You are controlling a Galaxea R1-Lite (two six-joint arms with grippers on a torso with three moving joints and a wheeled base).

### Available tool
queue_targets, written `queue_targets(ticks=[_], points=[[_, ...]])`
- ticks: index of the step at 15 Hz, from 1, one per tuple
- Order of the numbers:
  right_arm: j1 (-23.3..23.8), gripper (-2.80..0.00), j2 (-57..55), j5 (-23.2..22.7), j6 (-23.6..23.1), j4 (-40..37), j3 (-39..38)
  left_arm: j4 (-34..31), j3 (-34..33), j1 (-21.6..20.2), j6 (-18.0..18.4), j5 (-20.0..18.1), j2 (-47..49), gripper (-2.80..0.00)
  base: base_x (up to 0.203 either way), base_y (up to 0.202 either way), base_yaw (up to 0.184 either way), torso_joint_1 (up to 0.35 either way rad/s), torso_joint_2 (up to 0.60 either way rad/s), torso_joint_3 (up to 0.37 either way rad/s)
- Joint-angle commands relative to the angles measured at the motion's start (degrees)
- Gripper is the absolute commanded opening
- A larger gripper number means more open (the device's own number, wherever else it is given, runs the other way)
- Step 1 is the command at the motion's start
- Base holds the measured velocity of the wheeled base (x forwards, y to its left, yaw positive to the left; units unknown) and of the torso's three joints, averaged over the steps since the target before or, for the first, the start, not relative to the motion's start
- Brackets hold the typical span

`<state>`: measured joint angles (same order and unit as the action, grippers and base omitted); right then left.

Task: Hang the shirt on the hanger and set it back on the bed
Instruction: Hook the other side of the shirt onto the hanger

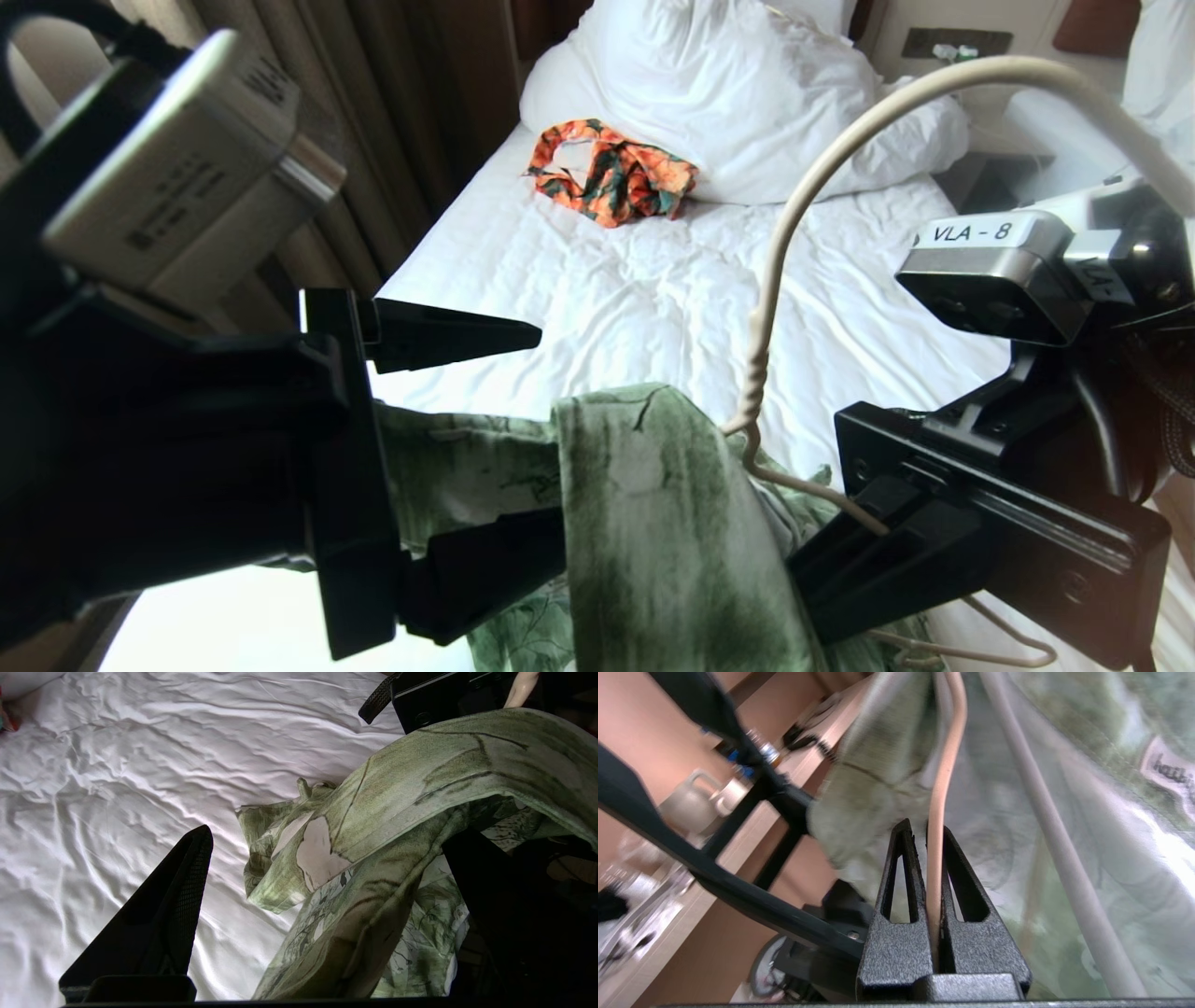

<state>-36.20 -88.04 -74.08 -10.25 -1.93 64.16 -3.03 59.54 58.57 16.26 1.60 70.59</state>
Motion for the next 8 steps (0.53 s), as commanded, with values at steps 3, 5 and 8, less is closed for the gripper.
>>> queue_targets(ticks=[3, 5, 8], points=[[4.03, -2.8, 0.15, -0.45, -0.12, 0.08, 0.09, 0.05, -0.12, 0.67, 0.17, 0.07, 2.8, 0.0, 0.0, 0.0, 0.0, 0.0, 0.0, 0.0], [4.06, -2.8, 0.15, -0.45, -0.12, 0.16, 0.17, 0.05, -0.3, 0.67, 0.17, 0.07, 2.8, -2.8, 0.0, 0.0, 0.0, 0.0, 0.0, 0.0], [4.12, -2.8, 0.24, -0.45, -0.12, 0.08, 0.09, 0.04, -0.3, 1.19, 0.09, -0.1, 2.81, -2.8, 0.0, 0.0, 0.0, 0.0, 0.0, 0.0]])
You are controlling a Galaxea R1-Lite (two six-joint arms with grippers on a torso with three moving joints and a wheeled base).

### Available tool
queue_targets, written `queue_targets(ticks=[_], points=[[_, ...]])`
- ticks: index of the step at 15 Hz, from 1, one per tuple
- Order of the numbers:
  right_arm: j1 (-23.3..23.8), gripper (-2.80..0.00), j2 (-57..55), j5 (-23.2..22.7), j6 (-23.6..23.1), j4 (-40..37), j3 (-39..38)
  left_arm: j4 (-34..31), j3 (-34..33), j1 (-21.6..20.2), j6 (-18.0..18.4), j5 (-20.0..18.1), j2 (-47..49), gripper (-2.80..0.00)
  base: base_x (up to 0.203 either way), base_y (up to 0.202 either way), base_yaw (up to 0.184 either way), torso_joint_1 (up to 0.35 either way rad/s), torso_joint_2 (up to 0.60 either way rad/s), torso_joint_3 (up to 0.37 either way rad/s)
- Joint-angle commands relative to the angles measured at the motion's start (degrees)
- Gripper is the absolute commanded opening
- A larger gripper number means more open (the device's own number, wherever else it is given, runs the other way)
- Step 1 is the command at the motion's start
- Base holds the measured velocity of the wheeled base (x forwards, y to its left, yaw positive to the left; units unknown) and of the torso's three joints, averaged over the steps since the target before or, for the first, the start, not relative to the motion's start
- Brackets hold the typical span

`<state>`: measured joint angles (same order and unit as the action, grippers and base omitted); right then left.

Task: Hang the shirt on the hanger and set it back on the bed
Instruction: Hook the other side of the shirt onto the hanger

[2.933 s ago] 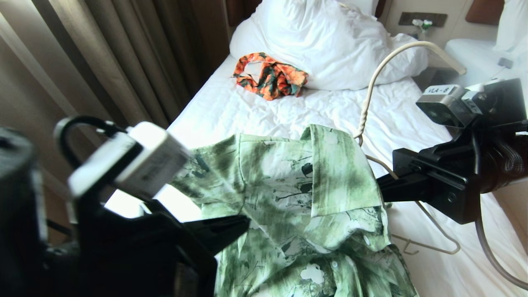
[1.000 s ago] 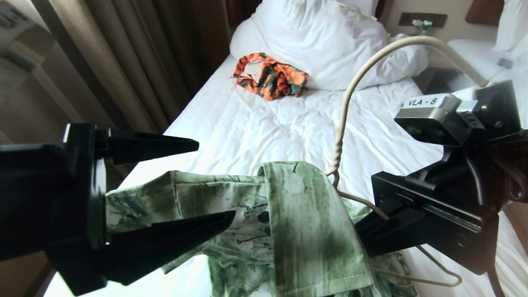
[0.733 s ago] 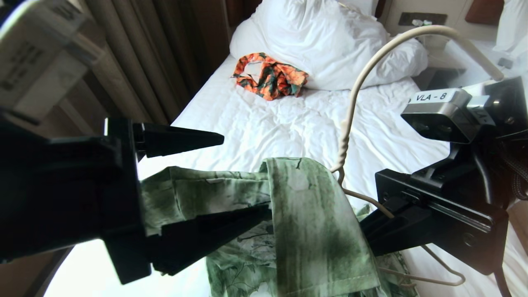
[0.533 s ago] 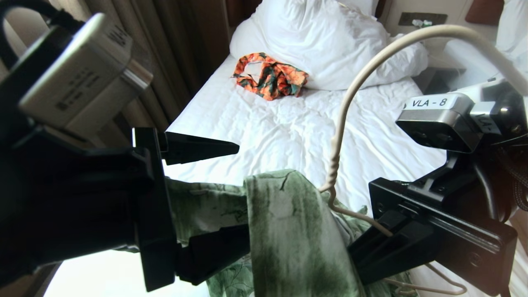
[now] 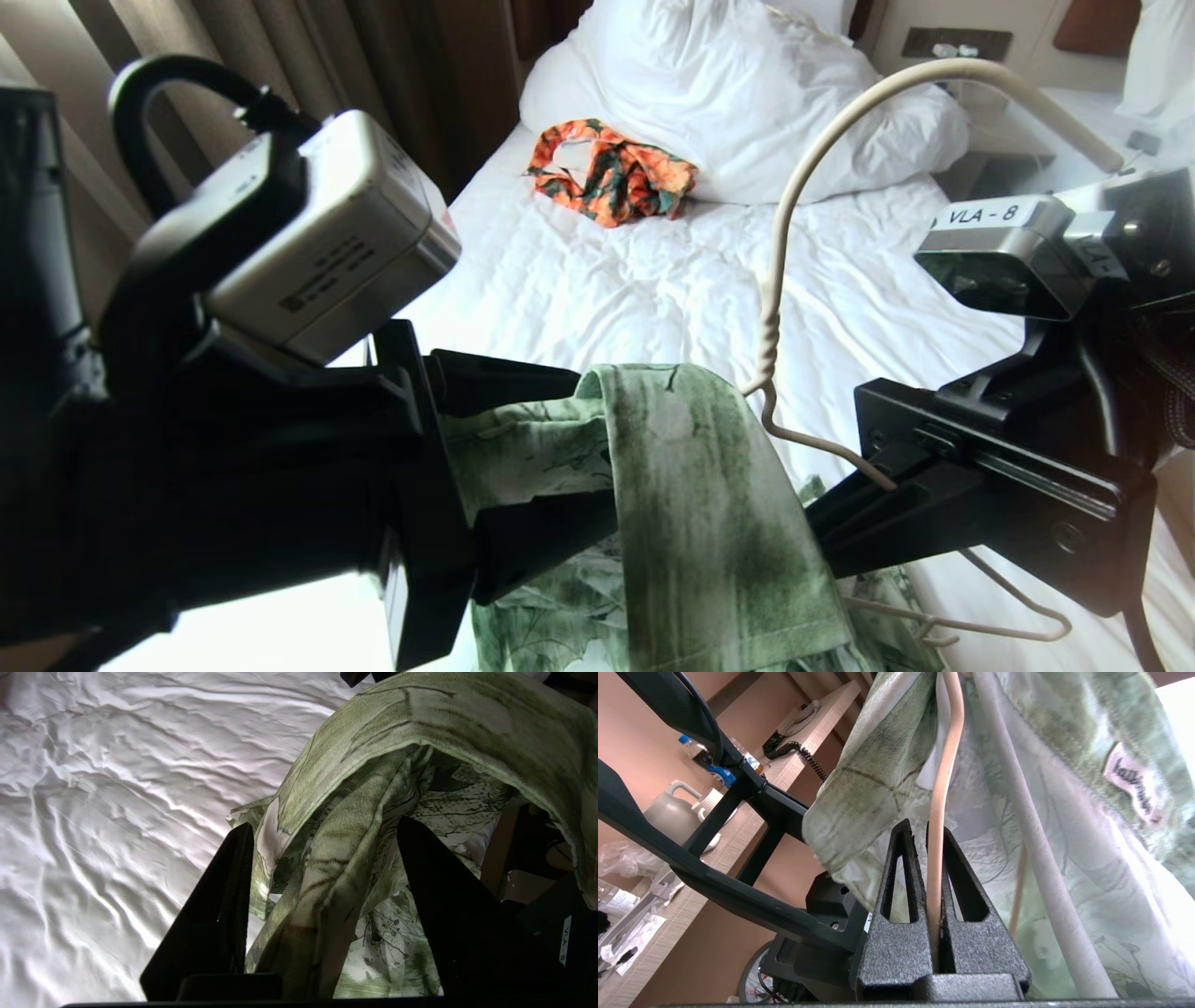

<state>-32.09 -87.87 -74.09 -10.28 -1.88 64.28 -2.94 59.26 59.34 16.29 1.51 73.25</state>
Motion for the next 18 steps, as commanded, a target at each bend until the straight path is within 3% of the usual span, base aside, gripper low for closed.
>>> queue_targets(ticks=[1, 7, 12, 13, 18], points=[[0.09, -2.8, 0.15, -0.44, -0.09, 0.04, -0.03, -0.05, -0.11, 0.51, 0.06, -0.02, 0.14, -2.8, 0.0, 0.0, 0.0, 0.0, 0.0, 0.0], [0.91, -2.8, 0.24, 0.53, -0.18, 0.13, 0.41, -0.05, -0.4, 0.6, -0.03, -0.02, 0.07, -2.8, 0.0, 0.0, 0.0, 0.0, 0.0, 0.0], [0.88, -2.8, 0.24, 5.01, -0.36, 0.56, 0.05, 0.01, -0.24, 0.78, -0.03, -0.11, 1.21, -2.8, 0.0, 0.0, 0.0, 0.0, 0.0, 0.0], [0.88, 0.0, 0.24, 5.01, -0.42, 0.65, -0.03, 0.04, -0.1, 0.87, -0.03, -0.1, 1.37, -2.8, 0.0, 0.0, 0.0, 0.0, 0.0, 0.0], [2.73, 0.0, 1.69, 5.64, 0.15, 0.07, -0.03, -0.05, -0.2, 1.04, -0.03, 0.15, 0.33, -2.8, 0.0, 0.0, 0.0, 0.0, 0.0, 0.0]])
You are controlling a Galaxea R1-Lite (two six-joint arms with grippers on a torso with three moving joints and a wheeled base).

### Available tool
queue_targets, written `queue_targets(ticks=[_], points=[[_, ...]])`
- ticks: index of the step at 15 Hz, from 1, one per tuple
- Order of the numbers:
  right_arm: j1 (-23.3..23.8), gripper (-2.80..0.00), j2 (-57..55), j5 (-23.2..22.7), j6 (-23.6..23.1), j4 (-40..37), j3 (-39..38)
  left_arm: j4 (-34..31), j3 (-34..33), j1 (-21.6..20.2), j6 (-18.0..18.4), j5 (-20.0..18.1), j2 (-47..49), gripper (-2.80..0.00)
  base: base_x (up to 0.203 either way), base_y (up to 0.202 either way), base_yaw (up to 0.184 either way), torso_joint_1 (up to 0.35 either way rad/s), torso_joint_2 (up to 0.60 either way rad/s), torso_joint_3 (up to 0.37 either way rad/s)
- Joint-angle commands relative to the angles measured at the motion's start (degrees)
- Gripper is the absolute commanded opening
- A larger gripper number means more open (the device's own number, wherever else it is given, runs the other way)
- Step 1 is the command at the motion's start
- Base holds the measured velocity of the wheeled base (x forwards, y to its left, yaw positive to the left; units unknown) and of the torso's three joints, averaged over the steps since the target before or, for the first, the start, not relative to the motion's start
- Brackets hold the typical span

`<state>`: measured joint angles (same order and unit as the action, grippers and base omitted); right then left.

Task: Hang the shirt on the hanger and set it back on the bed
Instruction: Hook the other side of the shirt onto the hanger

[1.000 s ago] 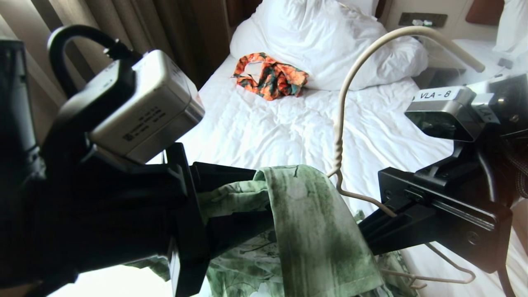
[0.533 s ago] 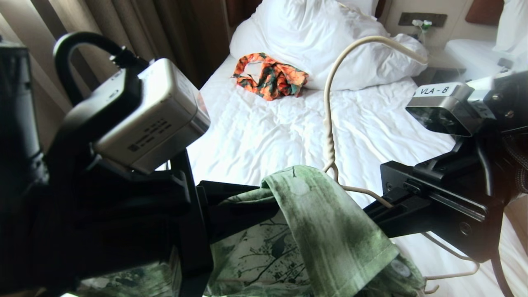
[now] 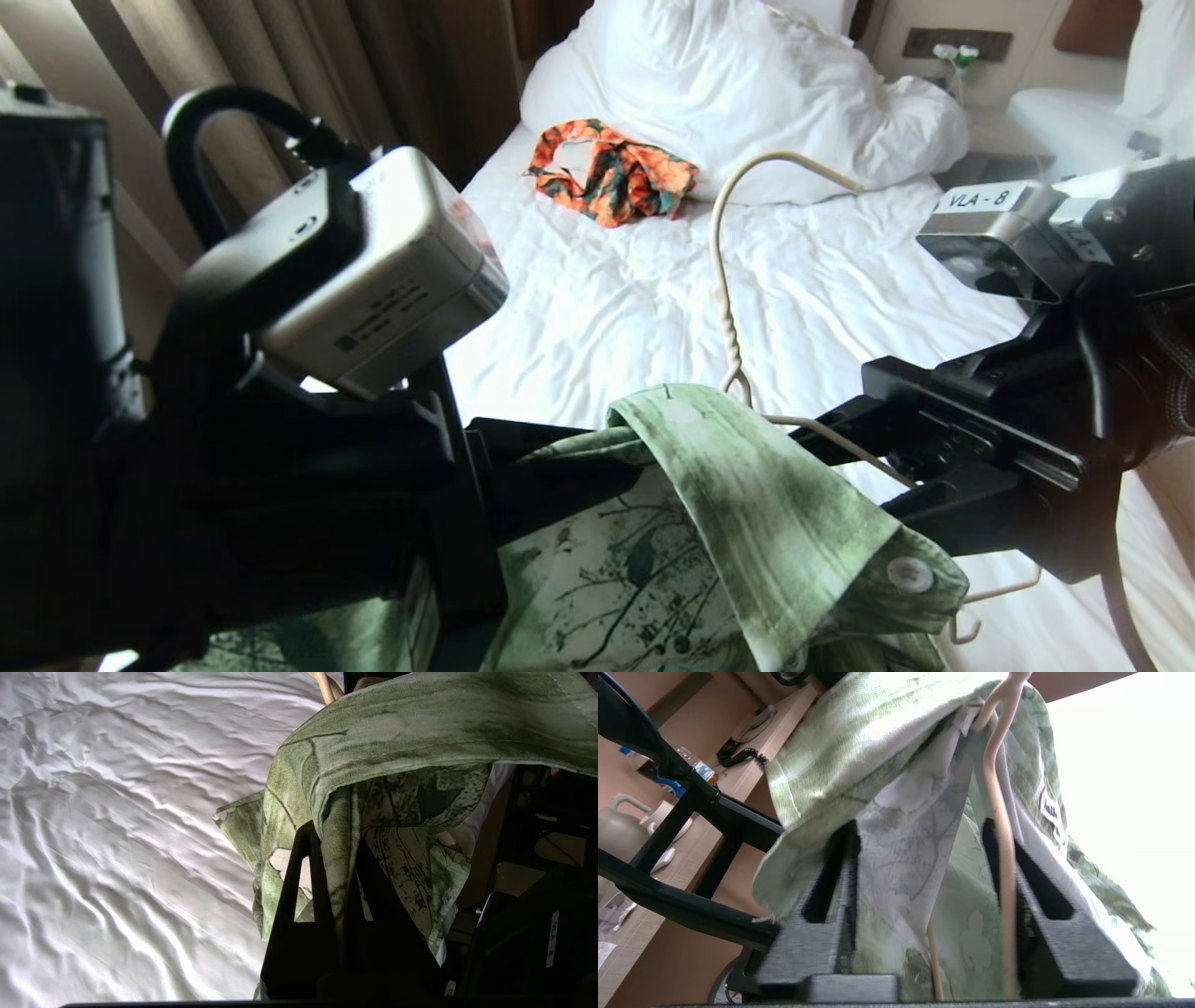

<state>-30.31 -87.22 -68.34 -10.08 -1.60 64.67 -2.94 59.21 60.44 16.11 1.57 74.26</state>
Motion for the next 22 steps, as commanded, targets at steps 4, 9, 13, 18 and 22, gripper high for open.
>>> queue_targets(ticks=[4, 9, 13, 18, 22], points=[[7.19, 0.0, 7.25, 0.45, 1.78, -5.23, -0.76, -0.12, -0.15, -0.06, 0.24, 0.35, -2.59, -2.8, 0.0, 0.0, 0.0, 0.0, 0.0, 0.0], [18.43, 0.0, 12.62, 1.53, 9.84, -6.05, -0.06, -0.23, -0.24, 0.03, 0.15, 0.89, -4.44, -2.8, 0.0, 0.0, 0.0, 0.0, 0.0, 0.0], [25.79, 0.0, 15.43, 2.15, 16.27, -7.06, -0.79, -0.05, -0.24, 1.42, -1.24, 0.8, -6.03, -2.8, 0.0, 0.0, 0.0, 0.0, 0.0, 0.0], [33.99, -2.8, 12.21, 4.46, 19.99, -9.56, 0.21, -0.49, -1.03, 1.7, -1.35, 0.8, -8.51, -2.8, 0.0, 0.0, 0.0, 0.0, 0.0, 0.0], [29.64, -2.8, 6.39, 18.29, 25.99, -11.27, 1.74, -0.14, -3.97, 4.29, -2.09, 0.8, -10.06, -2.8, 0.0, 0.0, 0.0, 0.0, 0.0, 0.0]])
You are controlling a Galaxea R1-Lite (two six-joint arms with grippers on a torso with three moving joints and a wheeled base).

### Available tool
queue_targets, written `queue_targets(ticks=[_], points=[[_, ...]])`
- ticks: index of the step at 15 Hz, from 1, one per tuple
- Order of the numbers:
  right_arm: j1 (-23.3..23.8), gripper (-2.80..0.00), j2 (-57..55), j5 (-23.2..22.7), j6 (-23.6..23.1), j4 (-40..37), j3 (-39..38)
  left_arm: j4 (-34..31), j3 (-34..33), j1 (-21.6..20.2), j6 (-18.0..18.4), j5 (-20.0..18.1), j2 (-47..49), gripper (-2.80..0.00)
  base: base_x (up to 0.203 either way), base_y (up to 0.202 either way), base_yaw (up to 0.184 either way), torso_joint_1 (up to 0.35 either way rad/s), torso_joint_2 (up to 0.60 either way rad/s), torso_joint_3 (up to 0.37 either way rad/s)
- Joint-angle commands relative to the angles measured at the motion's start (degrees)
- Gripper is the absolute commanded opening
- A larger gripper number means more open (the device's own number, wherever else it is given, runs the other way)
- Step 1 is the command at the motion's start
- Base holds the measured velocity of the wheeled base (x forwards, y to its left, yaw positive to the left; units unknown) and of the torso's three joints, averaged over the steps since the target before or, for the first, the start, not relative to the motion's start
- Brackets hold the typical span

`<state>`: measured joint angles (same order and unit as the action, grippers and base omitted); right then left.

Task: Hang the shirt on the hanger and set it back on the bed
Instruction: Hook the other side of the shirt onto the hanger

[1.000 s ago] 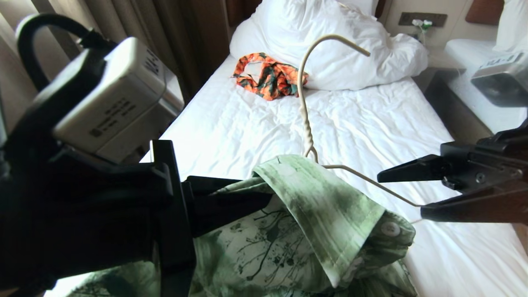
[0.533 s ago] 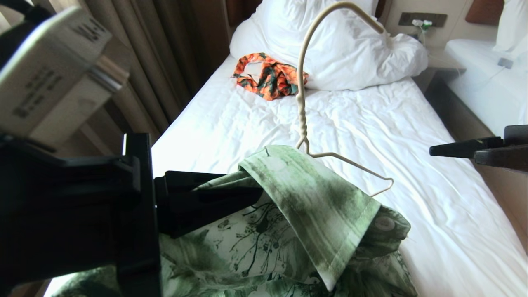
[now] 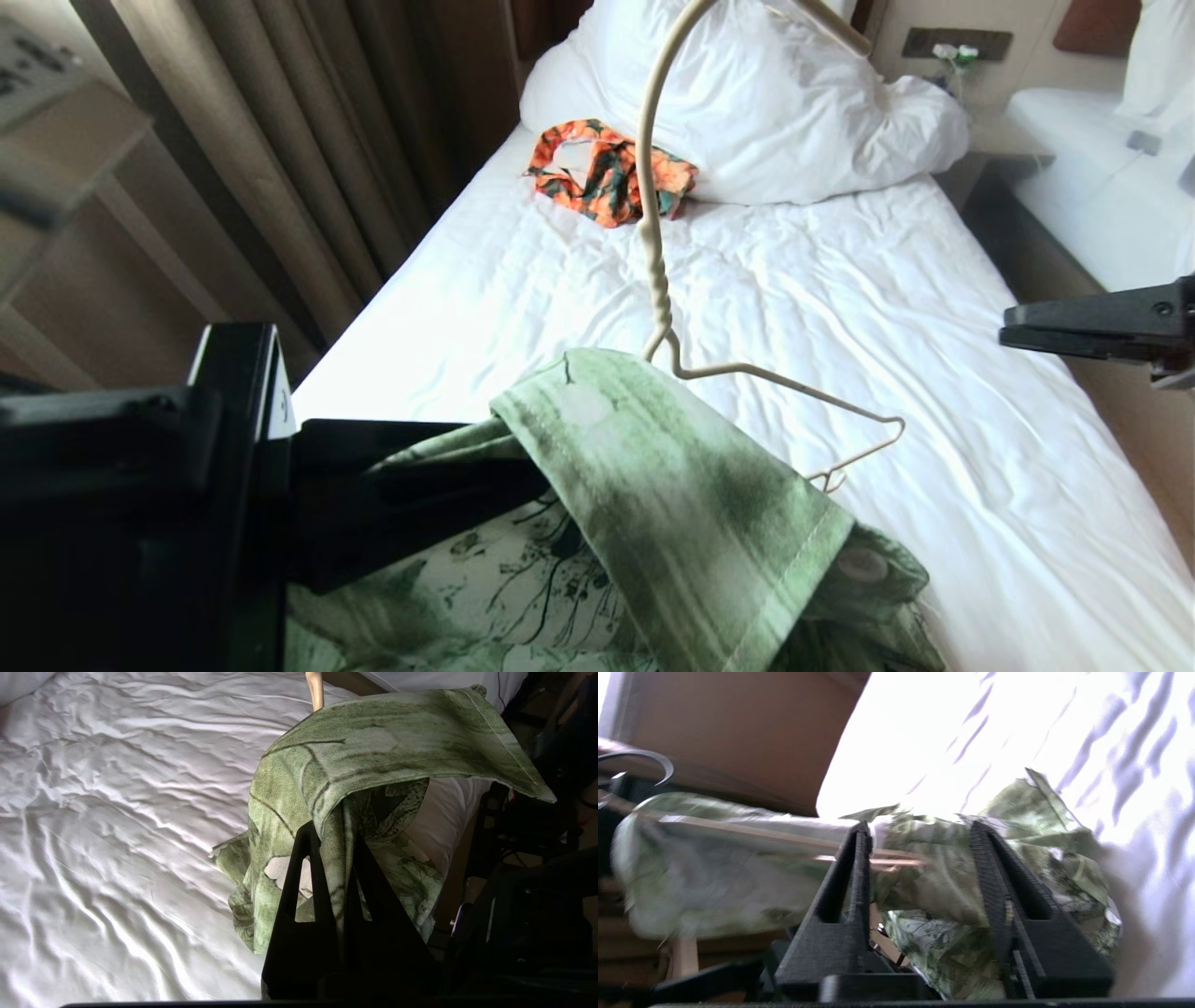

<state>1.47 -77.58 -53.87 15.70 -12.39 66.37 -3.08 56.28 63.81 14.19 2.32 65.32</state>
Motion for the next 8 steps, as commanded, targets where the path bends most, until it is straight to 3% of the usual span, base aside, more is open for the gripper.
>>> queue_targets(ticks=[1, 4, 8], points=[[-3.93, -2.8, -3.65, 5.31, 0.27, -0.69, -0.29, 0.1, -1.35, 1.14, -0.74, 0.06, -1.24, -2.8, 0.0, 0.0, 0.0, 0.0, 0.0, 0.0], [-7.81, -2.8, -3.66, 6.75, 0.29, -1.01, -0.7, 0.08, -2.79, 1.73, -1.5, -0.01, -1.61, -2.8, 0.0, 0.0, 0.0, 0.0, 0.0, 0.0], [-11.62, -2.8, -5.95, 12.47, 0.3, -1.14, 0.16, 0.37, -8.75, 2.28, -3.53, -0.03, -2.16, -2.8, 0.0, 0.0, 0.0, 0.0, 0.0, 0.0]])
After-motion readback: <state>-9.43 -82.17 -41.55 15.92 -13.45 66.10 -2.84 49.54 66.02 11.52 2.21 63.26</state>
